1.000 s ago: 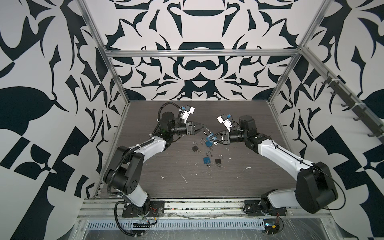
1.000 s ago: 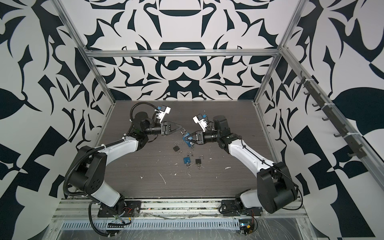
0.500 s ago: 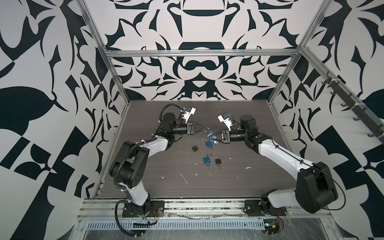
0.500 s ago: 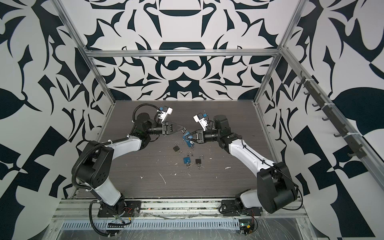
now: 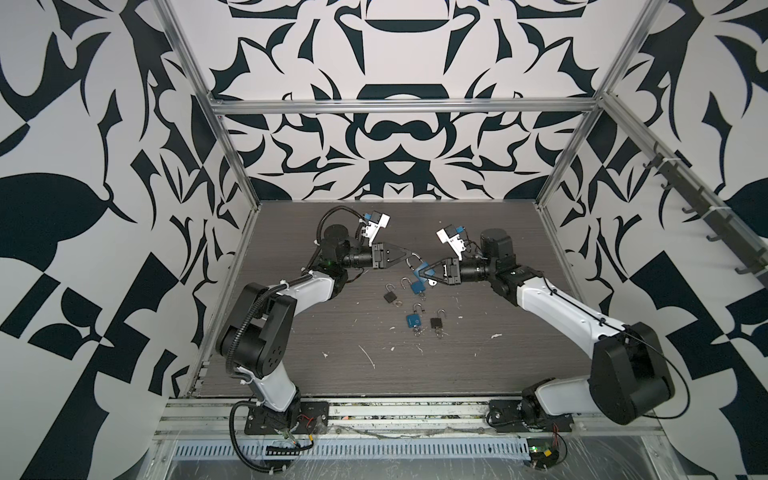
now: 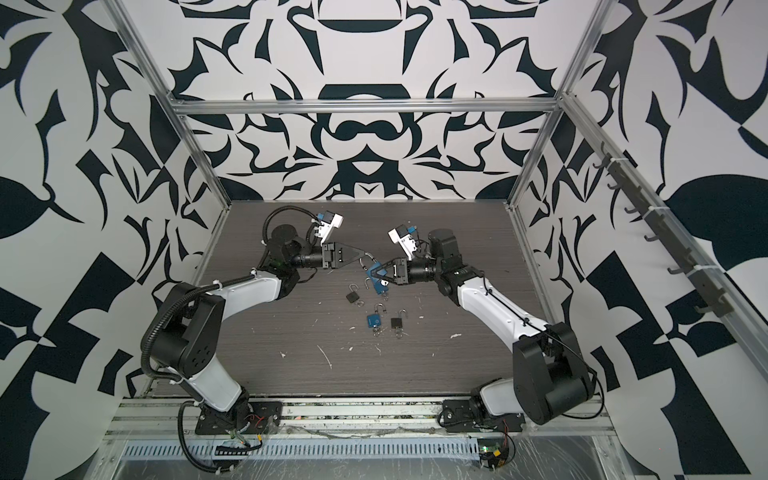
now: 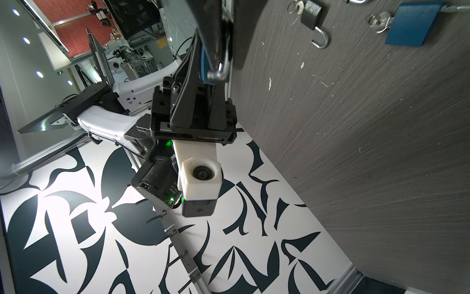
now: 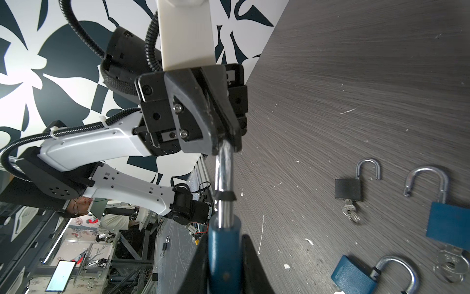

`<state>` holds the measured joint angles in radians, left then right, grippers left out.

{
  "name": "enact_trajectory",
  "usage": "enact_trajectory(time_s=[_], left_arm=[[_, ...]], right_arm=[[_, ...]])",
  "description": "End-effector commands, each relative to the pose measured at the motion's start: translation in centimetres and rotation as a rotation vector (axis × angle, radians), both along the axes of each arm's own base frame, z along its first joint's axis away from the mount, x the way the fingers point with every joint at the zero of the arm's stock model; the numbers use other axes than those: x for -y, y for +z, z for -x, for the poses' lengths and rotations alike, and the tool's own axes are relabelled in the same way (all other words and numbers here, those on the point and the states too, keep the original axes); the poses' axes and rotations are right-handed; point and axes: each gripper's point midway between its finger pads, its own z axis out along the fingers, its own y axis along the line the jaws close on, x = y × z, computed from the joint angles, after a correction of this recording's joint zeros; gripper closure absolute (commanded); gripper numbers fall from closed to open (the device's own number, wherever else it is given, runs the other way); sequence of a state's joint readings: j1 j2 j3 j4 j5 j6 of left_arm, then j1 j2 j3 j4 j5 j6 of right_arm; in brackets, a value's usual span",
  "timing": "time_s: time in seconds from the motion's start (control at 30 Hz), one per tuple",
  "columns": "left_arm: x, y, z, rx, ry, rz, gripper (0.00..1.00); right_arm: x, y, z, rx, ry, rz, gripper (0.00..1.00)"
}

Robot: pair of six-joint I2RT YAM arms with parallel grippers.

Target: Lock with the key

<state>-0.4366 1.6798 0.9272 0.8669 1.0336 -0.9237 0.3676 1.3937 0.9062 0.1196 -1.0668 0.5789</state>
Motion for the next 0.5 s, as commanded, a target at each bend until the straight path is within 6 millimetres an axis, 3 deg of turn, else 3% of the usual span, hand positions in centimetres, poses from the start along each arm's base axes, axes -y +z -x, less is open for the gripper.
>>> enact_trajectory(time_s=[0.0,0.47], left_arm=[[-0.3,0.2,0.5,0.024,0.008,-0.027,1.00],[1.1,0.3,3.2,0.029,-0.018,-0.111,1.00]], right_arm=[[-0.6,5.4,0.2,0.161,0.058,-0.115,1.00],[-0.4,7.0,0.4,0.187,0.035,-0.159,1.00]])
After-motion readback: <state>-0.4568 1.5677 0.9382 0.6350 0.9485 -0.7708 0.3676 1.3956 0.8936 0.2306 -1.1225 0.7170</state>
